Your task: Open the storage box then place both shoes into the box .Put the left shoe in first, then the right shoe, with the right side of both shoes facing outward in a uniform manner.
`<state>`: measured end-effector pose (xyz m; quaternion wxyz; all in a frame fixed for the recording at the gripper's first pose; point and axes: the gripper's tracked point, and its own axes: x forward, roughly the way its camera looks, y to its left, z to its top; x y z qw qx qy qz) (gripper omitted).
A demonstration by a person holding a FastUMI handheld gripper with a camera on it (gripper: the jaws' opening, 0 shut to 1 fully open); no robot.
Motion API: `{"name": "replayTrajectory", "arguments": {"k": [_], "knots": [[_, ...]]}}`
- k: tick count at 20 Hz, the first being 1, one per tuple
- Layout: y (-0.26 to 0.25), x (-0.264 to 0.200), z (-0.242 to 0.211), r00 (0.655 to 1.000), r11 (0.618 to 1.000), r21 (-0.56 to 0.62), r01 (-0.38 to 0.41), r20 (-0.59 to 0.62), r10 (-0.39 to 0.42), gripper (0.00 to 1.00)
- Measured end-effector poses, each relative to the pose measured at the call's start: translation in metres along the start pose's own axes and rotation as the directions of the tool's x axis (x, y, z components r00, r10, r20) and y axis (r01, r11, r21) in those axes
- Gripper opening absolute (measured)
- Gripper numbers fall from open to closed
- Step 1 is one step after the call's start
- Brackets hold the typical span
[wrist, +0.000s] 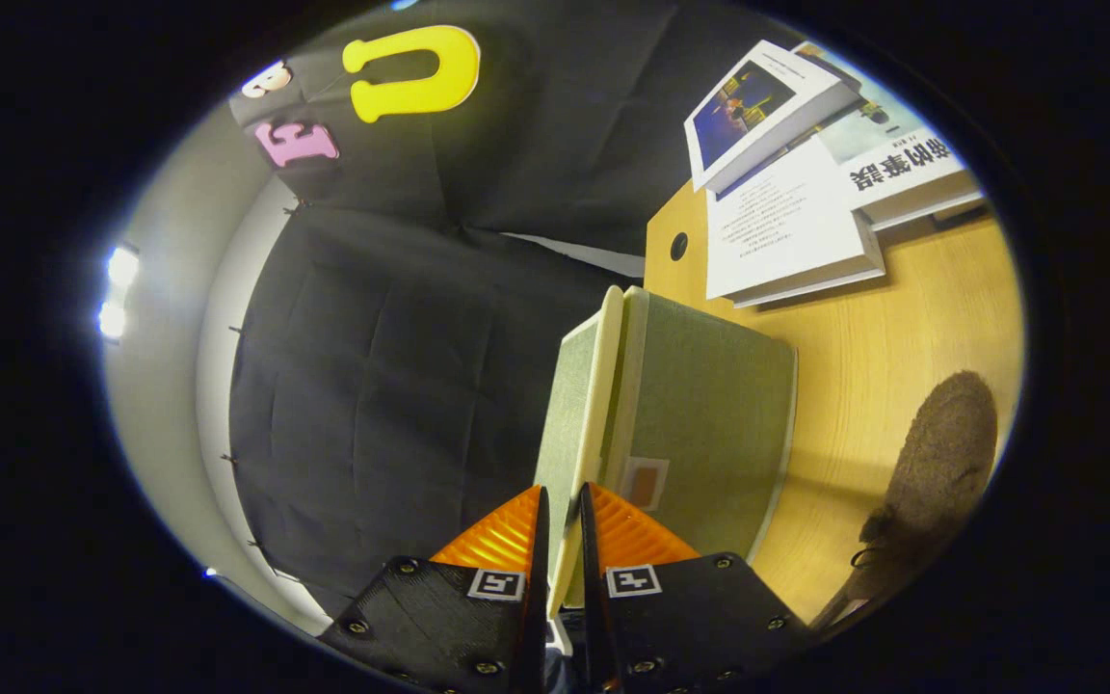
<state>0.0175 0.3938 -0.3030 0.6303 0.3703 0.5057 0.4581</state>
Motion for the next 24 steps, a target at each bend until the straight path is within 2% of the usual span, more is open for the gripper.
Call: {"name": "replayTrajectory", "arguments": {"k": [2,5,7,9,10,11,12,15,18,24], "knots": [[-0.019,0.005,-0.006,0.998,0.998,0.017,0.061,-0.023,-0.06,0.17],[-0.021,0.008,-0.006,0.999,0.995,0.099,0.032,-0.021,-0.03,0.16],[-0.014,0.009,-0.002,1.0,0.993,0.114,-0.014,-0.005,0.014,0.17],[0.005,0.008,-0.001,0.995,0.992,0.083,-0.1,0.007,0.1,0.19],[0.004,0.005,0.002,0.997,0.995,0.053,-0.079,0.011,0.078,0.19],[0.002,-0.004,0.004,0.997,0.997,0.038,-0.072,0.002,0.072,0.11],[0.002,0.013,-0.003,0.998,0.997,0.051,-0.066,-0.018,0.067,0.03],[0.02,0.009,-0.002,0.998,0.999,0.023,-0.046,-0.033,0.047,0.03],[0.056,0.009,0.005,0.998,0.998,-0.024,-0.062,-0.027,0.061,0.03],[0.134,0.036,0.009,0.997,0.982,-0.173,-0.071,-0.05,0.063,0.04]]}}
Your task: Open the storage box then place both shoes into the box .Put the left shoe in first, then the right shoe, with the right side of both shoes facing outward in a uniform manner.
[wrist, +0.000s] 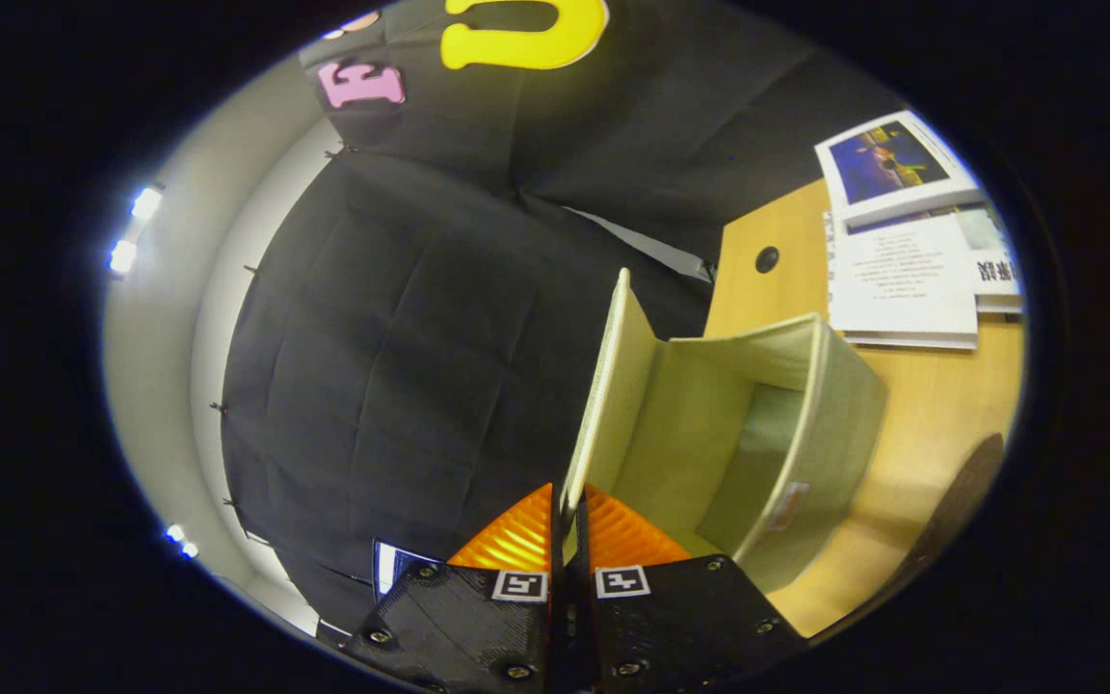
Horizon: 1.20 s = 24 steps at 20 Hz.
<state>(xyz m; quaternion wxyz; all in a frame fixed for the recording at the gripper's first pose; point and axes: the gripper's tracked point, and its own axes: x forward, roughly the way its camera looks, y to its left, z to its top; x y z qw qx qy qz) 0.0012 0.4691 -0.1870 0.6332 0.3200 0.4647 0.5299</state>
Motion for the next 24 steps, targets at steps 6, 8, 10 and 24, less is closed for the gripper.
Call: {"name": "replayTrajectory", "arguments": {"k": [6,8,10,24], "knots": [[0.043,0.067,0.008,0.999,0.996,-0.092,-0.008,-0.047,0.003,0.06],[0.057,0.096,0.01,0.998,0.994,-0.105,0.0,-0.064,-0.007,0.06],[0.062,0.12,0.01,0.997,0.993,-0.116,0.016,-0.079,-0.025,0.06],[0.067,0.136,0.003,0.988,0.955,-0.265,0.131,-0.046,-0.148,0.96]]}}
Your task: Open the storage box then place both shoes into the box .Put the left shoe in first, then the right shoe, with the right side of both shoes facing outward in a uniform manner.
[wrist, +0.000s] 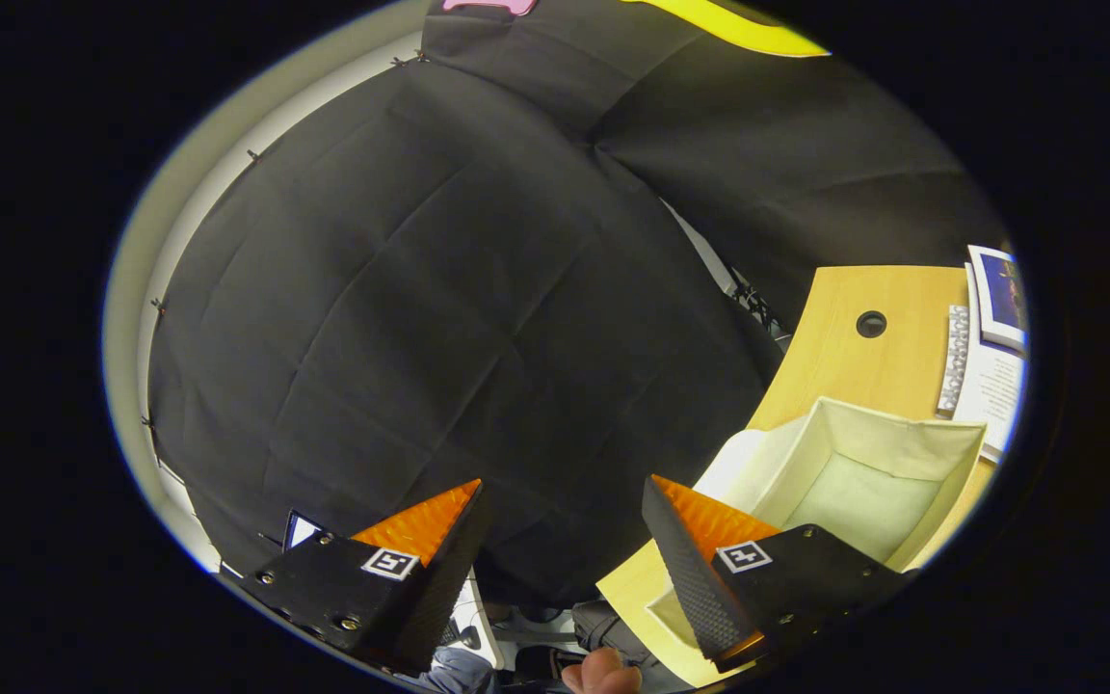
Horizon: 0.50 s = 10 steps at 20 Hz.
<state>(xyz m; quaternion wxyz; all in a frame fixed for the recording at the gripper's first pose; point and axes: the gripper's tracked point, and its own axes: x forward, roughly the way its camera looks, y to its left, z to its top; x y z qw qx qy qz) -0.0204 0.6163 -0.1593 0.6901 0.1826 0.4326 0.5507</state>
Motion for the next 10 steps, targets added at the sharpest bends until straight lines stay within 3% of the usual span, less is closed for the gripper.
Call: {"name": "replayTrajectory", "arguments": {"k": [3,10], "knots": [[-0.009,-0.032,0.003,0.999,0.999,-0.023,0.03,0.031,-0.03,0.96],[-0.049,-0.127,0.008,0.971,0.98,-0.069,0.185,0.164,-0.171,0.96]]}}
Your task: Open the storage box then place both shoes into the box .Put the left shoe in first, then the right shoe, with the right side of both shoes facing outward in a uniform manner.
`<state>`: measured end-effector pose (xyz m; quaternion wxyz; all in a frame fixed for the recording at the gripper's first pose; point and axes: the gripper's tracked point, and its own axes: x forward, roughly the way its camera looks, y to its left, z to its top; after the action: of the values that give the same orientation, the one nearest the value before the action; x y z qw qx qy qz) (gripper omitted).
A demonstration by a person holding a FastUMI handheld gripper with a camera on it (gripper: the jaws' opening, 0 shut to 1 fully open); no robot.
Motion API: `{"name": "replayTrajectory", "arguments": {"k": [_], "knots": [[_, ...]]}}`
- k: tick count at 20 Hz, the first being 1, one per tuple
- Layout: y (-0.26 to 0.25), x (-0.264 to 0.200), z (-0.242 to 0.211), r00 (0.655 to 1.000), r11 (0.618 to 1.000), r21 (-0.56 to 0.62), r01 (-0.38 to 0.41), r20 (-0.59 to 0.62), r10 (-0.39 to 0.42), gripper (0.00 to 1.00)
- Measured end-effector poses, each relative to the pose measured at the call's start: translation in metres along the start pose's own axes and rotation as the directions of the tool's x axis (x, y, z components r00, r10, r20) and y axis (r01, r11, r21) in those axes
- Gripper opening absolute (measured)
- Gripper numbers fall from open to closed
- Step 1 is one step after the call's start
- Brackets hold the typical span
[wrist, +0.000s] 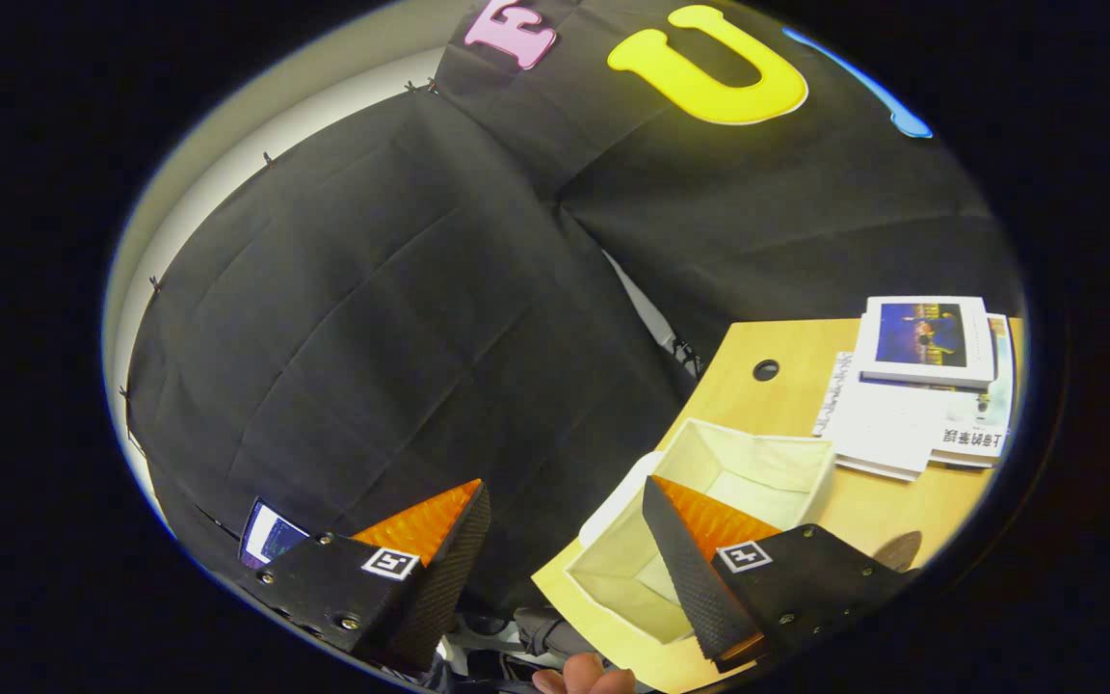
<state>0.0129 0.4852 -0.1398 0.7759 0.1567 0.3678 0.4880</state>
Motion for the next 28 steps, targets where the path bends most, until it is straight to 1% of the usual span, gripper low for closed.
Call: {"name": "replayTrajectory", "arguments": {"k": [3,6,9,10,13,15,18,20,21,24,28], "knots": [[-0.027,-0.034,0.002,0.996,0.997,-0.022,0.078,0.046,-0.077,0.96],[-0.068,-0.066,-0.001,0.977,0.979,-0.044,0.199,0.087,-0.195,0.97],[-0.113,-0.097,-0.023,0.94,0.941,-0.051,0.334,0.096,-0.328,0.96],[-0.128,-0.105,-0.032,0.928,0.93,-0.039,0.366,0.09,-0.362,0.96],[-0.157,-0.131,-0.06,0.895,0.898,-0.005,0.44,0.083,-0.438,0.96],[-0.176,-0.147,-0.083,0.873,0.874,0.004,0.485,0.055,-0.485,0.96],[-0.203,-0.159,-0.118,0.842,0.842,0.003,0.539,-0.005,-0.539,0.96],[-0.218,-0.161,-0.141,0.825,0.826,0.011,0.564,-0.048,-0.563,0.93],[-0.224,-0.16,-0.152,0.82,0.822,0.013,0.57,-0.073,-0.568,0.92],[-0.242,-0.153,-0.187,0.807,0.816,0.008,0.579,-0.154,-0.571,0.82],[-0.266,-0.136,-0.22,0.785,0.81,0.009,0.586,-0.254,-0.565,0.82]]}}
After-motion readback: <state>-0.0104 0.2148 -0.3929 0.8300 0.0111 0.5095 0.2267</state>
